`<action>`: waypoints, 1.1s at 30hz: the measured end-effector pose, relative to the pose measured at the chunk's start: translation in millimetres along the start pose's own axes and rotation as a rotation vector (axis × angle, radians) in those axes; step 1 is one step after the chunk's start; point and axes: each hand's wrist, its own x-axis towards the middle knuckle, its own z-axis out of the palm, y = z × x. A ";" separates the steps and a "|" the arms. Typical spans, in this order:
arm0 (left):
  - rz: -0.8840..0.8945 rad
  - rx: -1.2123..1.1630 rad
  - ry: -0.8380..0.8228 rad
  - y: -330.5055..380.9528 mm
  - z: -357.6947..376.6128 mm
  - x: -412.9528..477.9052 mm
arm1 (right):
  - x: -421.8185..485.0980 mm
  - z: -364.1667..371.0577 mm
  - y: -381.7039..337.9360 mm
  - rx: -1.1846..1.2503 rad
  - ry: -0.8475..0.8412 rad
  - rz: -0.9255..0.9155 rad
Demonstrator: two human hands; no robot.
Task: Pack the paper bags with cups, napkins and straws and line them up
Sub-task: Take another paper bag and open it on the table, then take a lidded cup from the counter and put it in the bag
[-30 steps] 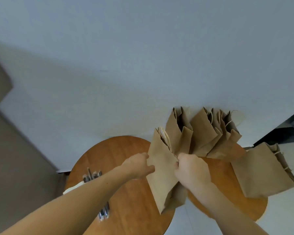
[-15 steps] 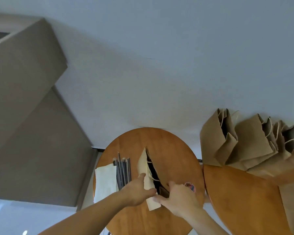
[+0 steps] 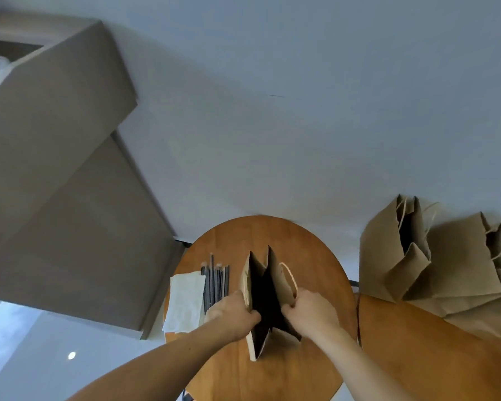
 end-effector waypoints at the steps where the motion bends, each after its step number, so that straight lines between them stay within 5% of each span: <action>1: -0.023 0.004 0.011 -1.5 0.8 0.7 | 0.7 -0.9 1.3 -0.023 0.033 0.013; 8: -0.100 0.016 0.121 -23.8 -14.6 16.1 | -11.7 -12.7 41.0 -0.061 0.124 0.097; 20: 0.225 -0.015 -0.220 -29.5 -48.1 20.9 | -27.5 -27.1 -10.9 0.075 -0.150 -0.046; 27: 0.268 0.189 0.221 -31.7 -152.9 -8.3 | -14.0 -92.8 -98.7 -0.086 0.111 -0.321; 33: 0.194 0.266 0.585 -58.5 -259.0 -60.1 | -5.6 -125.1 -210.0 -0.238 0.164 -0.530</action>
